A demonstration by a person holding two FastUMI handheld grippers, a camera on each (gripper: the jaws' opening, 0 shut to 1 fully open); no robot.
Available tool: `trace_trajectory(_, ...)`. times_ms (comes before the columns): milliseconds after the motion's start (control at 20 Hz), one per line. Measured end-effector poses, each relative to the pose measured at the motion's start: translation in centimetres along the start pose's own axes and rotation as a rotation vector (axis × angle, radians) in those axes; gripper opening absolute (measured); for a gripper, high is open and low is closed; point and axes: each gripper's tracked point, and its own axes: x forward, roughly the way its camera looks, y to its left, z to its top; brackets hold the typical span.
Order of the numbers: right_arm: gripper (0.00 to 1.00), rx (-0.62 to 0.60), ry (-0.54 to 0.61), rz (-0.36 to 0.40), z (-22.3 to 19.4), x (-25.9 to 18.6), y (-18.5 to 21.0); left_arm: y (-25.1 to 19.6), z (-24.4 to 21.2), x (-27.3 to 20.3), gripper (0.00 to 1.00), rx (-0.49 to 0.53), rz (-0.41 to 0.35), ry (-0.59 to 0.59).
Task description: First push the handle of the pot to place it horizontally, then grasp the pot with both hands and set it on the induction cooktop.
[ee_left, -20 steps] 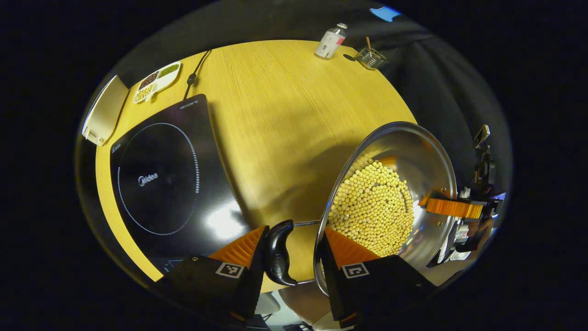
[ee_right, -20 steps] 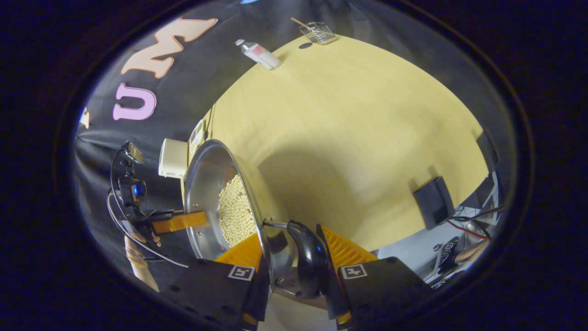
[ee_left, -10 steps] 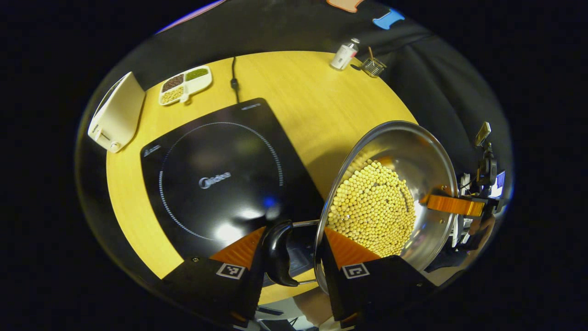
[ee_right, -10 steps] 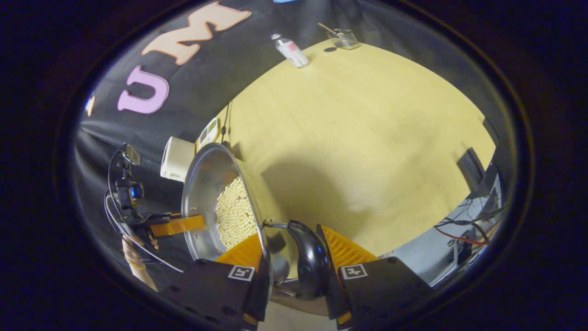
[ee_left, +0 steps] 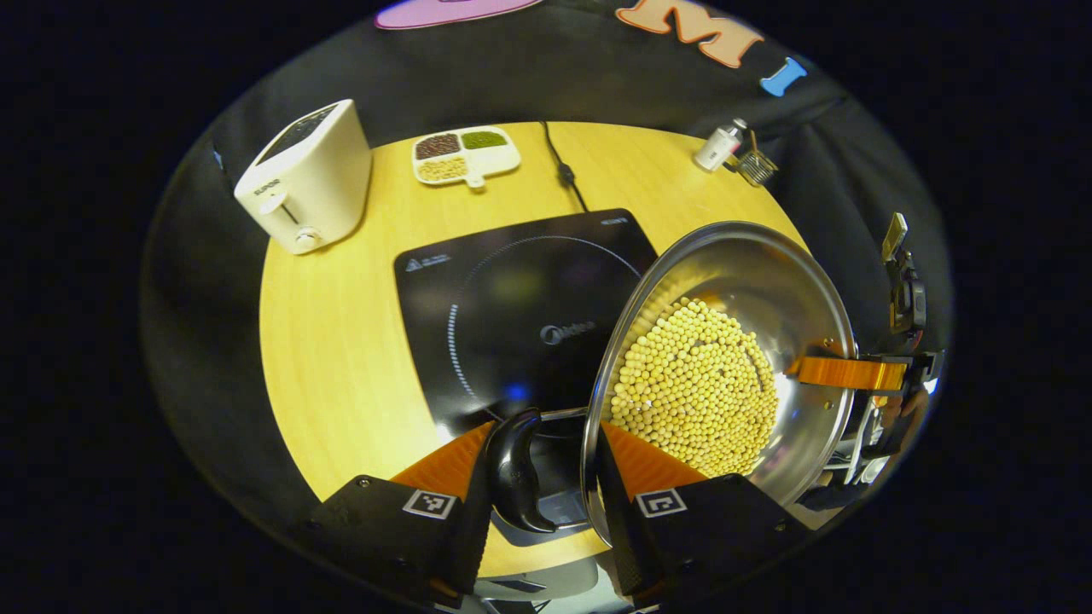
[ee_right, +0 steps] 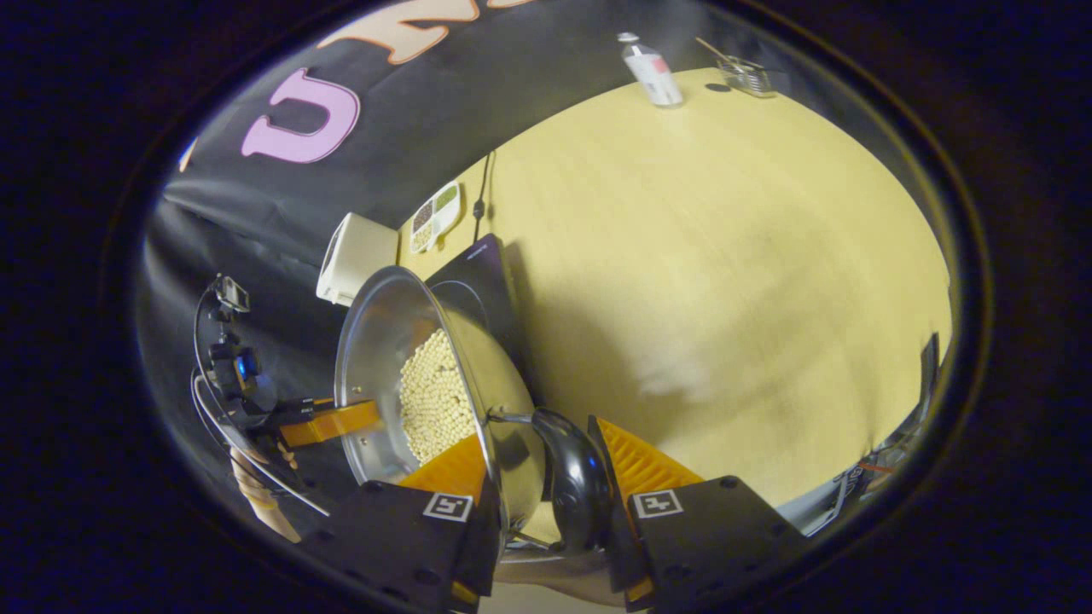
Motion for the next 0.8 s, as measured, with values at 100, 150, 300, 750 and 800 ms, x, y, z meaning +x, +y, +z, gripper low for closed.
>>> trace_trajectory(100, 0.48, -0.022, 0.004, 0.017, 1.2, 1.8, 1.4, -0.2, -0.3, 0.0, 0.62, -0.017, 0.03, -0.023)
trace_trajectory(150, 0.48, -0.033, 0.002, 0.022, 1.8, 2.5, 2.1, -0.3, -0.3, -0.1, 0.62, -0.028, 0.042, -0.033)
trace_trajectory(300, 0.53, -0.066, -0.006, 0.027, 2.8, 4.0, 3.6, -0.4, -0.6, 0.2, 0.63, -0.053, 0.065, -0.058)
trace_trajectory(750, 0.47, -0.068, -0.062, 0.038, 5.5, 6.9, 4.5, -0.5, -0.8, -1.1, 0.62, -0.077, 0.109, -0.1)
trace_trajectory(800, 0.48, -0.062, -0.067, 0.038, 5.7, 7.1, 4.5, -0.3, -0.4, -0.3, 0.62, -0.079, 0.117, -0.105)
